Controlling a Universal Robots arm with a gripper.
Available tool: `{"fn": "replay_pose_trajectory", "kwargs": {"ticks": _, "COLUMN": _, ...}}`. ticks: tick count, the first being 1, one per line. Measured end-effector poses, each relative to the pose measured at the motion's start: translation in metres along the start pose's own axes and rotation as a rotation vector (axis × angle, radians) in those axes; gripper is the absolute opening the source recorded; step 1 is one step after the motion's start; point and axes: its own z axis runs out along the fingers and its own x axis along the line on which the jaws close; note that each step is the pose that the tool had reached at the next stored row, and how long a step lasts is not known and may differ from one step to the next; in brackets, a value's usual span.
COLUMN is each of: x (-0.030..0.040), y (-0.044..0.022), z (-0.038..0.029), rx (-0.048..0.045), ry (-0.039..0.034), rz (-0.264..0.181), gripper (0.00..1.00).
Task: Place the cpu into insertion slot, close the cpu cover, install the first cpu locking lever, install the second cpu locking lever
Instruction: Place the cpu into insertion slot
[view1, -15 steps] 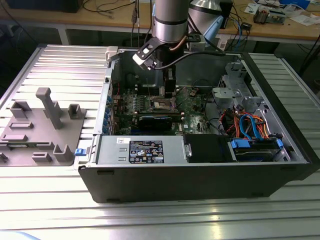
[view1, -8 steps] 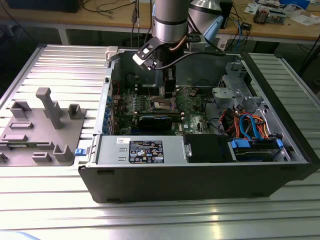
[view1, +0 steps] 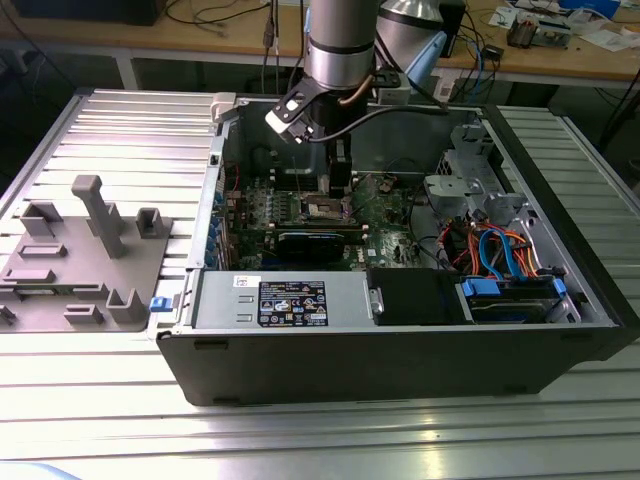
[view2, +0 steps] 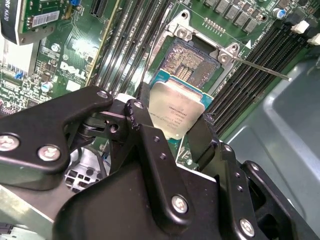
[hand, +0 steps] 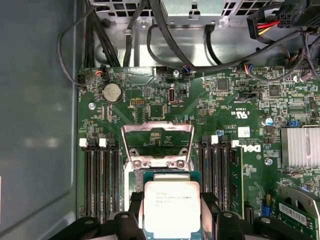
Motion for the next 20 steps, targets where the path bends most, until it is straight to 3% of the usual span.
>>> {"fn": "replay_pose_trajectory", "kwargs": {"ticks": 8, "x": 0.0001, "y": -0.0027, "z": 0.0141, "rx": -0.0066, "ry": 0.0005, "rz": -0.008, "gripper": 0.54}}
{"fn": "replay_pose_trajectory", "kwargs": {"ticks": 9, "x": 0.0001, "y": -0.0092, "z": 0.0241, "rx": -0.0122, "ry": 0.006, "rz": -0.008, "gripper": 0.54}}
{"fn": "replay_pose_trajectory", "kwargs": {"ticks": 10, "x": 0.0001, "y": -0.0106, "z": 0.0263, "rx": -0.0138, "ry": 0.0072, "rz": -0.008, "gripper": 0.54}}
{"fn": "replay_pose_trajectory", "kwargs": {"ticks": 11, "x": 0.0005, "y": -0.0157, "z": 0.037, "rx": -0.0235, "ry": 0.0094, "rz": -0.009, "gripper": 0.54}}
{"fn": "replay_pose_trajectory", "kwargs": {"ticks": 12, "x": 0.0007, "y": -0.0171, "z": 0.0398, "rx": -0.0238, "ry": 0.01, "rz": -0.009, "gripper": 0.54}}
{"fn": "replay_pose_trajectory", "kwargs": {"ticks": 20, "x": 0.0041, "y": -0.0184, "z": 0.0438, "rx": -0.0237, "ry": 0.0105, "rz": -0.006, "gripper": 0.54}}
